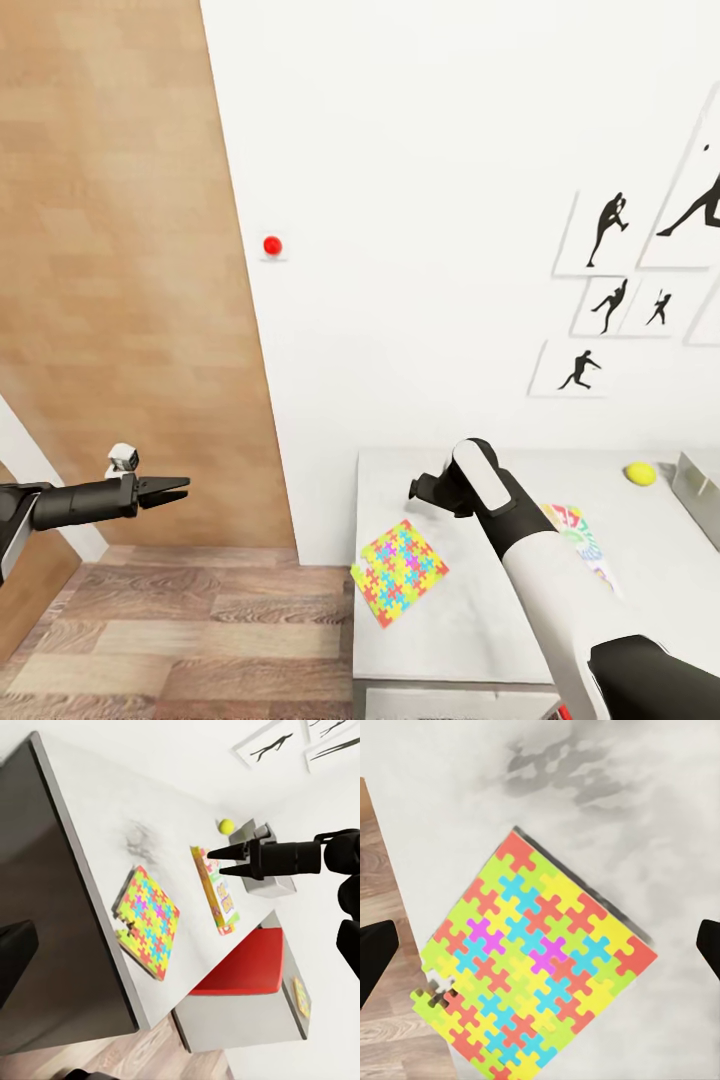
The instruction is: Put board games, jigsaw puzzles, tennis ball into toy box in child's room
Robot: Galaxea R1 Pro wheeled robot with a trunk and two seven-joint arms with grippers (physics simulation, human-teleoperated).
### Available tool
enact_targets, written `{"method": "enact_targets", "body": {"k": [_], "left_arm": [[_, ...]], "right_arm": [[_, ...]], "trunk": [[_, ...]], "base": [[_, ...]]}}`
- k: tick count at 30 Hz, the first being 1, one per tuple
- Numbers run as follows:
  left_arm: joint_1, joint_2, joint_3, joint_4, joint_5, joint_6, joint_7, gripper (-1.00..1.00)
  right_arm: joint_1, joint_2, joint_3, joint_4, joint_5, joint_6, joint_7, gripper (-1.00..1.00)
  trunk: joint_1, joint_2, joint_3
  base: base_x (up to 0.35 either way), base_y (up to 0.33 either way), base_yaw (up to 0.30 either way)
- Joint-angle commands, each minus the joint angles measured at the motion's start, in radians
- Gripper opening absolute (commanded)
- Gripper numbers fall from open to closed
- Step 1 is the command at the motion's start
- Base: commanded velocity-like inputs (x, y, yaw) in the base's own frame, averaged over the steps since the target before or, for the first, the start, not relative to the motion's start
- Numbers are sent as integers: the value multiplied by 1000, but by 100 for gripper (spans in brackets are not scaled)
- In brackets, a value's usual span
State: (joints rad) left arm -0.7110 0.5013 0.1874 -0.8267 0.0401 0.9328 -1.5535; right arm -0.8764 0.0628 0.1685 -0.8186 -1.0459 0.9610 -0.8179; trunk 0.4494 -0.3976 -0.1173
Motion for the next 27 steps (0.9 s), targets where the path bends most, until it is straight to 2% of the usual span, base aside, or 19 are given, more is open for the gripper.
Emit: {"method": "enact_targets", "body": {"k": [1, 9, 18, 27], "left_arm": [[-1, 0, 0, 0, 0, 11, -4, 100], [-1, -1, 0, 0, -1, 11, 5, 100], [-1, -6, 5, 0, -3, 11, 108, 100], [-1, -15, 6, 0, -3, 11, 144, 100]], "right_arm": [[-1, 0, 2, -1, -9, 1, -10, 100], [-1, -1, 4, 1, -9, 1, -9, 100], [-1, -3, 5, 25, -9, -19, -8, 100], [-1, -5, 5, 28, -8, -31, -7, 100]], "trunk": [[1, -2, -4], [1, -2, -17], [1, -2, -32], [1, -2, -47]], "base": [[0, 0, 0], [0, 0, 0], [0, 0, 0], [0, 0, 0]]}}
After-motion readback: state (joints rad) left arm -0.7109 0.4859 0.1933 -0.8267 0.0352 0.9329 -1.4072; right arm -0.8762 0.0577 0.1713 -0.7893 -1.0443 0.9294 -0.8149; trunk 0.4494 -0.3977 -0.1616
